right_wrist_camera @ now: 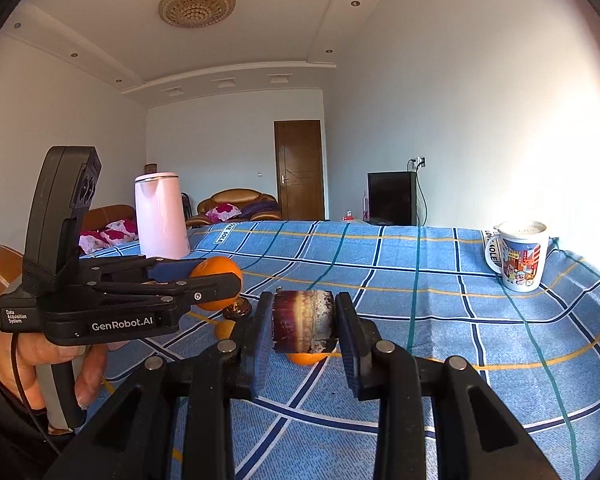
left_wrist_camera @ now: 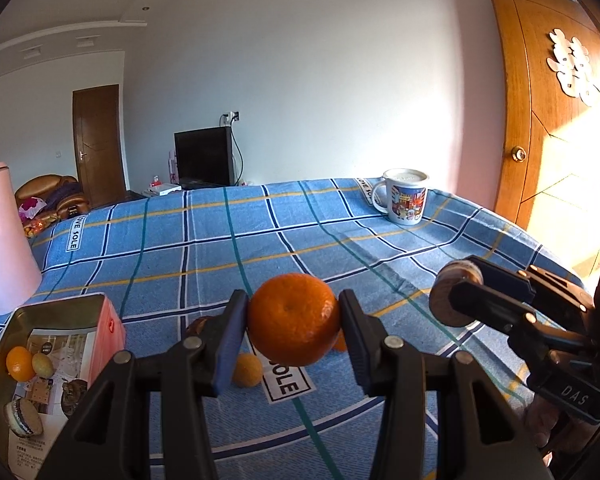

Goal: Organize fruits

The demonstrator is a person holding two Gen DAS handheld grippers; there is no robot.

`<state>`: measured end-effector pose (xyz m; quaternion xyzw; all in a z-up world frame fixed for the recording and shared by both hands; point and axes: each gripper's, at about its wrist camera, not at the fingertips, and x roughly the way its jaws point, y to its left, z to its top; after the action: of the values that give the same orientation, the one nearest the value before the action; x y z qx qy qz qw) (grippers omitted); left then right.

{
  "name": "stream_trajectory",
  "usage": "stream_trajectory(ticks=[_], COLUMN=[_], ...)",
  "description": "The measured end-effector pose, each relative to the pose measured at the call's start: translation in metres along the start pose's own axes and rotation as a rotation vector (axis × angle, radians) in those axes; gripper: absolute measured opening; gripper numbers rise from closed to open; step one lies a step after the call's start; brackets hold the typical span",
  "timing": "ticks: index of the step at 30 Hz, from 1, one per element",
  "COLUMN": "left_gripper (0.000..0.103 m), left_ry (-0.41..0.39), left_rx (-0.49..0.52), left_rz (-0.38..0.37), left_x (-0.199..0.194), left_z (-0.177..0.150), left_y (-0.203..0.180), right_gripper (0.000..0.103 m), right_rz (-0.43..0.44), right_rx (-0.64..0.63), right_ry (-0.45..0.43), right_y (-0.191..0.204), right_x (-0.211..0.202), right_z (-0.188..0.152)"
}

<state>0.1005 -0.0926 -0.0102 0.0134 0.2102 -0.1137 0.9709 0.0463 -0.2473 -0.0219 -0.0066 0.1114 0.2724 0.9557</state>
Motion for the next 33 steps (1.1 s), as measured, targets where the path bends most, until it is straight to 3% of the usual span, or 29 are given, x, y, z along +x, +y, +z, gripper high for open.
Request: stream_trajectory(ticks=[15,26,33], left_gripper=[0.048,0.048,0.048], left_ry=[-0.035,-0.037,-0.036], left_rx=[0.006,-0.021,-0.066], left_rz=[-0.001,-0.002,0.026], left_x=[-0.01,-0.023,-0.035], left_z=[-0.002,-0.006,-0.01], left_y=[-0.002,0.011,0.034], right_gripper=[0.032,0.032,0.032], right_rz=[-0.019,-0.006,0.039], right_rx=[-0.014,0.03,-0.005], right_ry=[-0.072,-0.04,-0.034], right_y=[0.003,0.0,0.02], right_x=[-0.012,-0.002,0.008], right_z=[-0.001,0.006,0.021])
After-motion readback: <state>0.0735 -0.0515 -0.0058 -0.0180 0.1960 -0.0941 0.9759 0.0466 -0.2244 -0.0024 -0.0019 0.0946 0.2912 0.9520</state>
